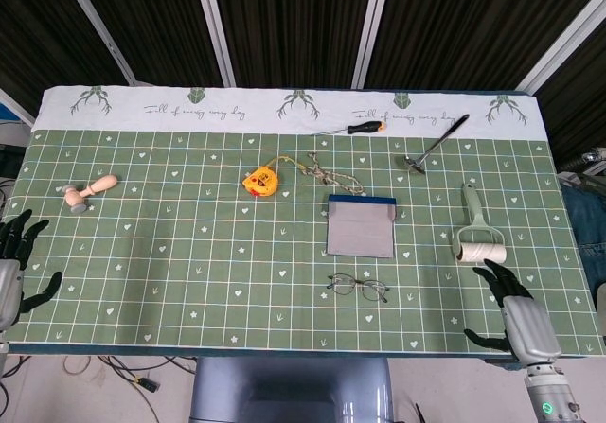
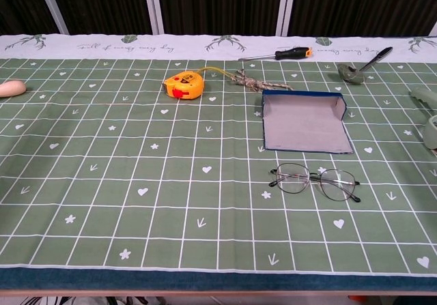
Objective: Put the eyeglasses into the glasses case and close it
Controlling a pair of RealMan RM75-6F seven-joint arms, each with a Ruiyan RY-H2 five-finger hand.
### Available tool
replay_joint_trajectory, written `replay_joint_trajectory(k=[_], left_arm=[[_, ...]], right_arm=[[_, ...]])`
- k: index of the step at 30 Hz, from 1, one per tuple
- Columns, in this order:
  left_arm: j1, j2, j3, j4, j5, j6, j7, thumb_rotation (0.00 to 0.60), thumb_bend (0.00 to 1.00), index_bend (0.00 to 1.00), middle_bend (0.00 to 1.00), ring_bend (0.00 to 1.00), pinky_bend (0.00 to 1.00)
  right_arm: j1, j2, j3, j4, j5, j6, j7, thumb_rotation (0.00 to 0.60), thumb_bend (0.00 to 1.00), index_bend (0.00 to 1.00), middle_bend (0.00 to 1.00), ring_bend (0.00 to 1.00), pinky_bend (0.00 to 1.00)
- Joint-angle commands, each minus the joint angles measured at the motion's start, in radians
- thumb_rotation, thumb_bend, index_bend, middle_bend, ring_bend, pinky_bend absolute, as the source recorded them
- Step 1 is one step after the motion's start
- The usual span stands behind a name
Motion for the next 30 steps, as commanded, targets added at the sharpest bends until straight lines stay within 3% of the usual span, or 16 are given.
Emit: replay_joint_trajectory(k=[1,4,8,16,30], left_arm=[[0.001,0.0,0.0,-0.002,0.001,0.003,-0.002,0.6,0.31,0.11,0.0,0.0,0.0],[0.003,0.0,-0.002,-0.002,0.0,0.007,-0.007,0.6,0.31,0.11,0.0,0.0,0.0],[0.004,0.001,-0.002,-0.005,-0.002,0.007,-0.01,0.6,0.31,0.11,0.0,0.0,0.0],[0.005,0.002,-0.003,-0.004,-0.004,0.008,-0.013,0.6,0.31,0.11,0.0,0.0,0.0],[0.003,0.005,-0.003,-0.009,-0.009,0.002,-0.012,0.6,0.31,0.11,0.0,0.0,0.0]], right_arm=[[0.138,0.066,0.068,-0.047,0.172,-0.248,0.134,0.6,0.24,0.21,0.09,0.09,0.24],[0.213,0.066,0.115,-0.041,0.275,-0.362,0.164,0.6,0.24,0.25,0.09,0.09,0.24],[0.271,0.021,0.154,-0.029,0.361,-0.394,0.126,0.6,0.24,0.31,0.09,0.09,0.24],[0.368,-0.163,0.161,0.007,0.536,-0.329,-0.112,0.6,0.24,0.37,0.09,0.09,0.24],[0.475,-0.399,0.164,0.081,0.651,-0.207,-0.376,0.6,0.31,0.43,0.09,0.09,0.24]])
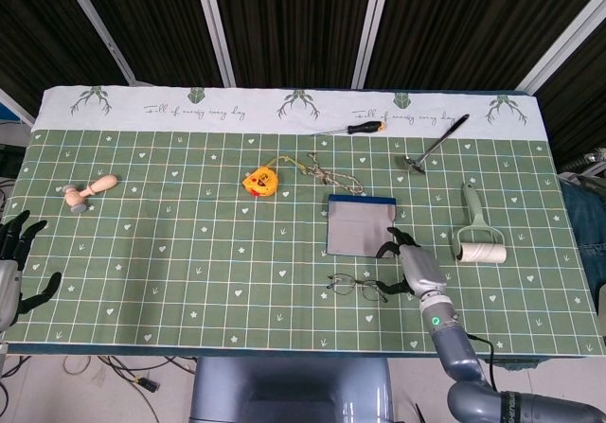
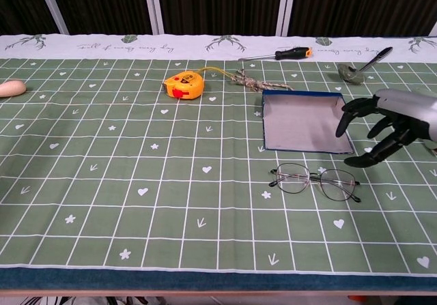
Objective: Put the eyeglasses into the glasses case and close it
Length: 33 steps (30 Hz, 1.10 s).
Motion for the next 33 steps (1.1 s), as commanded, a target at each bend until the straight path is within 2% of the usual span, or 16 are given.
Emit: replay_joint_trajectory(k=[1,7,23,33], left_arm=[[0.0,0.0,0.0,0.0,-0.002,-0.002,0.0,0.6,0.31,0.11,0.0,0.0,0.0],[0.001,0.001,0.0,0.0,-0.001,0.001,-0.003,0.6,0.31,0.11,0.0,0.0,0.0],[0.001,0.001,0.0,-0.001,0.0,0.002,-0.001,0.6,0.31,0.11,0.0,0.0,0.0],[0.002,0.001,0.0,0.001,0.001,0.003,-0.002,0.6,0.31,0.11,0.0,0.0,0.0]], right_arm=[[0.022,-0.035,0.005,0.013,0.023,0.019,-0.036,0.6,0.31,0.43,0.09,0.09,0.24],[0.039,-0.081,0.008,0.029,0.065,0.031,-0.071,0.6,0.31,0.44,0.09,0.09,0.24],[0.035,-0.178,-0.005,0.043,0.07,0.11,-0.111,0.6,0.31,0.49,0.09,0.09,0.24],[0.021,-0.224,-0.034,0.087,0.027,0.165,-0.149,0.6,0.34,0.51,0.09,0.09,0.24]])
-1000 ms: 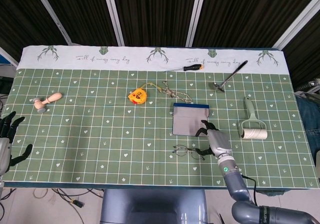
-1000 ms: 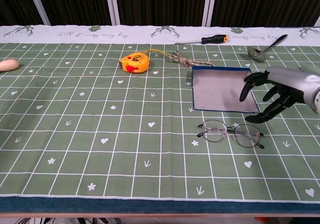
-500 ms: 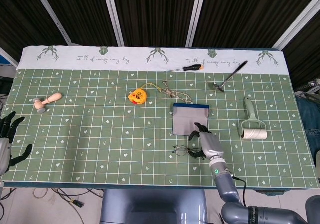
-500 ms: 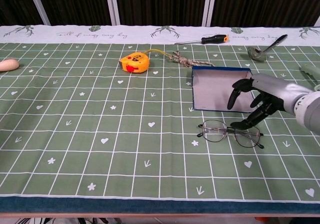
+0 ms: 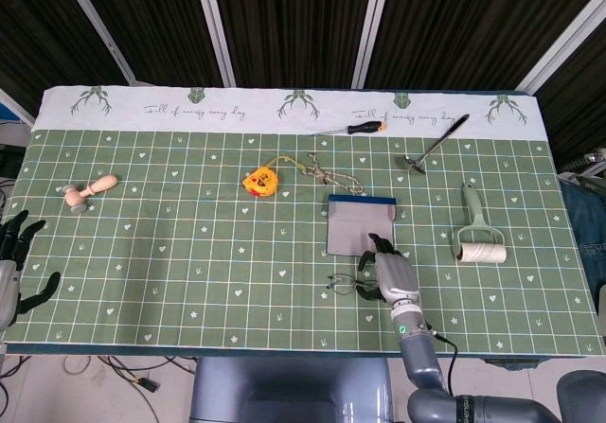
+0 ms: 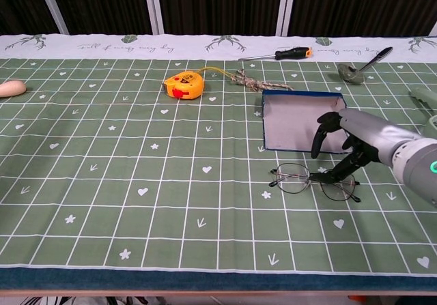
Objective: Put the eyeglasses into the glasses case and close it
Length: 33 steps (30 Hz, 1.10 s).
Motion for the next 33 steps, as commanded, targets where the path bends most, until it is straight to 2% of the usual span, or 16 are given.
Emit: replay_joint_trajectory(k=[1,12,27,33], left_arm=[[0.0,-0.001,0.0,0.0,0.002,0.001,0.003,0.6,0.31,0.11,0.0,0.0,0.0],[0.001,-0.001,0.0,0.0,0.003,0.005,0.001,0.6,0.31,0.11,0.0,0.0,0.0],[0.002,-0.002,-0.002,0.002,0.001,0.006,-0.002,0.6,0.31,0.11,0.0,0.0,0.0],[0.003,-0.002,-0.003,-0.001,0.001,0.008,-0.002,0.6,0.31,0.11,0.0,0.0,0.0]], right_arm=[[-0.002,-0.006,-0.001,0.005,0.001,0.001,-0.007,0.6,0.34,0.52,0.09,0.09,0.24],[-0.013,-0.032,0.002,0.026,0.013,-0.005,-0.02,0.6,0.37,0.53,0.09,0.09,0.24],[-0.015,-0.044,0.017,0.048,0.018,-0.029,-0.03,0.6,0.5,0.59,0.1,0.09,0.24],[-0.017,-0.04,0.019,0.039,0.023,-0.045,-0.028,0.6,0.51,0.62,0.1,0.09,0.24]])
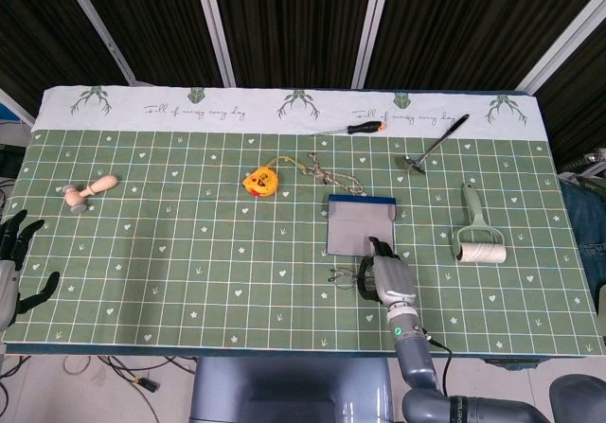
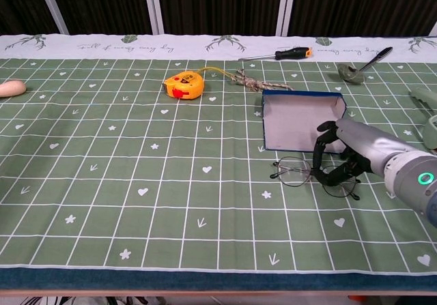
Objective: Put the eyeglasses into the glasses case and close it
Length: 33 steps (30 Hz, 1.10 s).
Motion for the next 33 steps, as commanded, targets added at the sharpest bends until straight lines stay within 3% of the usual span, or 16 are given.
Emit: replay_joint_trajectory(k=[1,9,21,27,33], left_arm=[[0.0,0.0,0.0,-0.001,0.0,0.001,0.0,0.6,0.31,0.11,0.0,0.0,0.0],[0.001,0.001,0.0,-0.001,-0.001,0.0,-0.004,0.6,0.31,0.11,0.0,0.0,0.0],[0.001,0.001,-0.001,-0.002,0.0,0.0,-0.004,0.6,0.31,0.11,0.0,0.0,0.0],[0.002,0.001,-0.003,-0.002,-0.001,0.004,-0.006,0.6,0.31,0.11,0.0,0.0,0.0],[0.002,0.0,-0.005,-0.001,-0.003,0.006,-0.006,0.6,0.31,0.11,0.0,0.0,0.0]], right_arm=[[0.0,0.001,0.001,0.0,0.004,-0.006,0.0,0.6,0.51,0.62,0.1,0.09,0.24],[0.005,0.022,0.019,-0.015,-0.009,-0.015,0.003,0.6,0.55,0.64,0.1,0.09,0.24],[0.058,0.142,0.075,-0.055,-0.056,-0.085,-0.007,0.6,0.55,0.64,0.1,0.09,0.23],[0.113,0.174,0.112,0.06,-0.076,-0.197,0.046,0.6,0.55,0.65,0.1,0.09,0.22],[0.158,0.166,0.132,0.223,-0.177,-0.274,0.157,0.6,0.55,0.65,0.09,0.08,0.22]])
